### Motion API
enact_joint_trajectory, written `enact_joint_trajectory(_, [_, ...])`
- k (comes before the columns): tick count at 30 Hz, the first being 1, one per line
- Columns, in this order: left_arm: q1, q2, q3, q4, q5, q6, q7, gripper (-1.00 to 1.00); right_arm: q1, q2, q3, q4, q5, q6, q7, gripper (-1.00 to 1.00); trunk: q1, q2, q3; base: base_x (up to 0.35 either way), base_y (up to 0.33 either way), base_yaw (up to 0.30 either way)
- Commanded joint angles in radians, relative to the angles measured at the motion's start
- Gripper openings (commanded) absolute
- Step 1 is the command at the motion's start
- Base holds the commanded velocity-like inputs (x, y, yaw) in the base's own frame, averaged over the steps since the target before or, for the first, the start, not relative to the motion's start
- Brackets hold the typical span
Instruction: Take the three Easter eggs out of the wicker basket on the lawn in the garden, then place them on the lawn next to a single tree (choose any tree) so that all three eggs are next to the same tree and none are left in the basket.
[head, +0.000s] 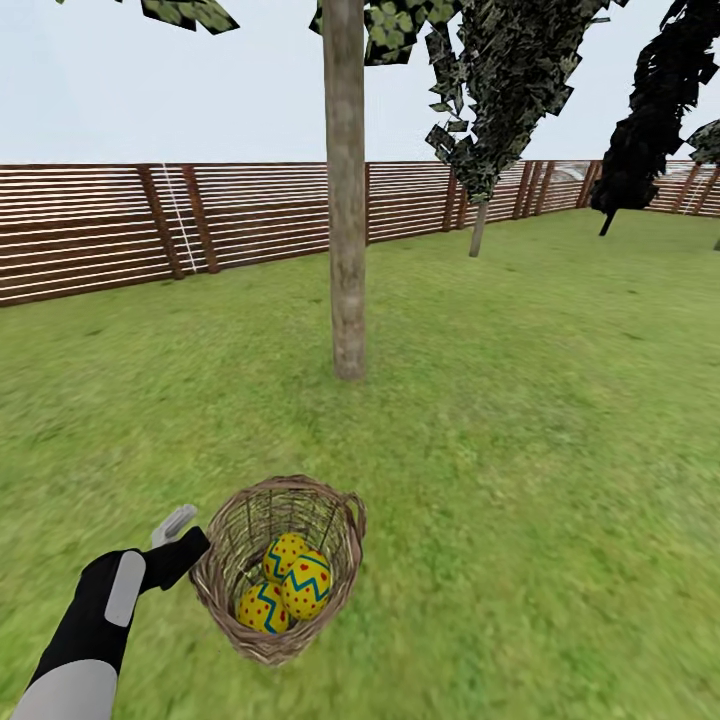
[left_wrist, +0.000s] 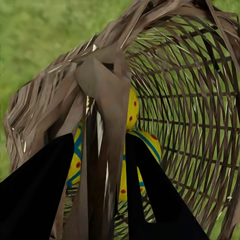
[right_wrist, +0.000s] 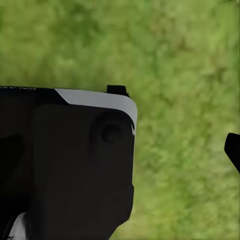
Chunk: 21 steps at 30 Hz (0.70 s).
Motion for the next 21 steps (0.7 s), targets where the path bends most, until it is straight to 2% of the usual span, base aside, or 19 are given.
enact_joint_trajectory(1, [-0.001, 0.000, 0.003, -0.001, 0.007, 0.006, -0.009, -1.00, -0.001, 0.000, -0.001, 0.003, 0.007, -0.005, -0.005, 1.00, 0.001, -0.002, -0.002, 0.141, 0.000, 0.000])
enact_joint_trajectory(5, [-0.001, 0.000, 0.004, -0.002, 0.007, 0.006, -0.009, -1.00, -0.001, 0.001, -0.002, 0.003, 0.007, -0.005, -0.005, 1.00, 0.001, -0.002, -0.002, 0.122, 0.000, 0.005])
enact_joint_trajectory(12, [-0.001, 0.000, 0.005, -0.002, 0.007, 0.005, -0.009, -1.00, -0.001, 0.002, -0.001, 0.004, 0.011, -0.005, -0.005, 1.00, 0.001, -0.002, -0.002, 0.030, 0.000, 0.259])
enact_joint_trajectory(21, [-0.001, 0.000, 0.005, -0.002, 0.007, 0.006, -0.009, -1.00, -0.001, 0.001, 0.000, 0.005, 0.016, -0.005, -0.005, 1.00, 0.001, -0.002, -0.002, 0.000, 0.000, 0.016])
